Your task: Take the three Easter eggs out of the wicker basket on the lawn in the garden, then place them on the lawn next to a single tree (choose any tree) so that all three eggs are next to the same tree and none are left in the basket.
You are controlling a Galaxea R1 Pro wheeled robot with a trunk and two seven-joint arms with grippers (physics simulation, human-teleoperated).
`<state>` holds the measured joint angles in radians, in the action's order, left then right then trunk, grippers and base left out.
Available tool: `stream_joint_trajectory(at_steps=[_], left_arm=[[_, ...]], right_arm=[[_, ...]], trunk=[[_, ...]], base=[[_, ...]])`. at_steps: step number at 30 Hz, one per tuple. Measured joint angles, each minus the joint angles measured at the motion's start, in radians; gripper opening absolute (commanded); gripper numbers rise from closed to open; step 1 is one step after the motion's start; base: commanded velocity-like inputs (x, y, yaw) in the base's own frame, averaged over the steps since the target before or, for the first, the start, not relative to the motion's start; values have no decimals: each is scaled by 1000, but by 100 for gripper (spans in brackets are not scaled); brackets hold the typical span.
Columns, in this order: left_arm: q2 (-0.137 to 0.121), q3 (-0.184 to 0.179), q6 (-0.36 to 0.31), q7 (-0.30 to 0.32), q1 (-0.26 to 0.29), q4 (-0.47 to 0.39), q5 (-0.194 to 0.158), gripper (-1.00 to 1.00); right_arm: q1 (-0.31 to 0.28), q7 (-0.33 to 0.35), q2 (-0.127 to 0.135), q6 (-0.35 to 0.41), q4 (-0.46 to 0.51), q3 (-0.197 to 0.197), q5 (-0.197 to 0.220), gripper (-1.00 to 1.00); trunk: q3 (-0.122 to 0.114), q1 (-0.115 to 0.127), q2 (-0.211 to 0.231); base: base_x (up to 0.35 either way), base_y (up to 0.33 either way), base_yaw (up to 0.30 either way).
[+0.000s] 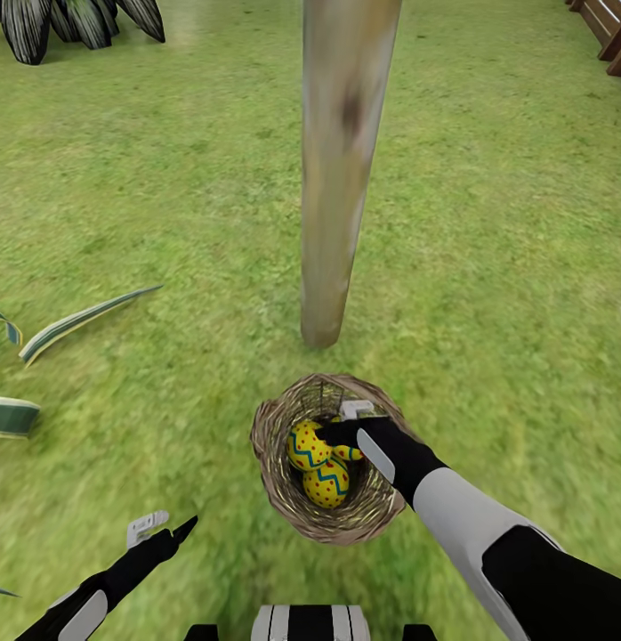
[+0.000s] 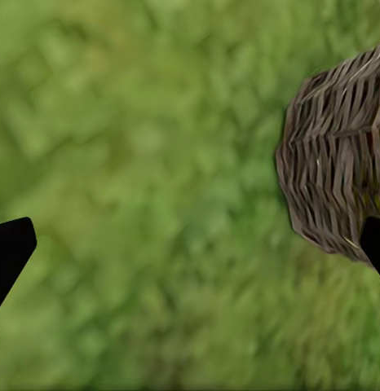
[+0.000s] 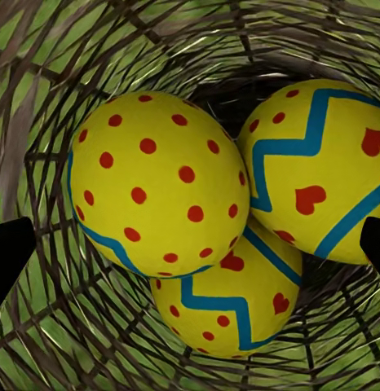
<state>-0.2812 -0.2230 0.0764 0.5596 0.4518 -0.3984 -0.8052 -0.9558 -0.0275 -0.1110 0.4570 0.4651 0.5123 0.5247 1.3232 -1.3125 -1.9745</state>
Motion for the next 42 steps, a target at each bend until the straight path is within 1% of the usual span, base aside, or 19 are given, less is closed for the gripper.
stream_joint_trajectory(at_steps=[38,42], left_arm=[[0,1,0,2,0,0,0,100],[0,1,0,3,0,0,0,100]], right_arm=[[1,0,0,0,0,2,1,100],[1,1,-4,0,1,2,2,100]], trunk=[[119,-146,-266],[119,-146,-266]], base=[[0,0,0],[0,0,0]])
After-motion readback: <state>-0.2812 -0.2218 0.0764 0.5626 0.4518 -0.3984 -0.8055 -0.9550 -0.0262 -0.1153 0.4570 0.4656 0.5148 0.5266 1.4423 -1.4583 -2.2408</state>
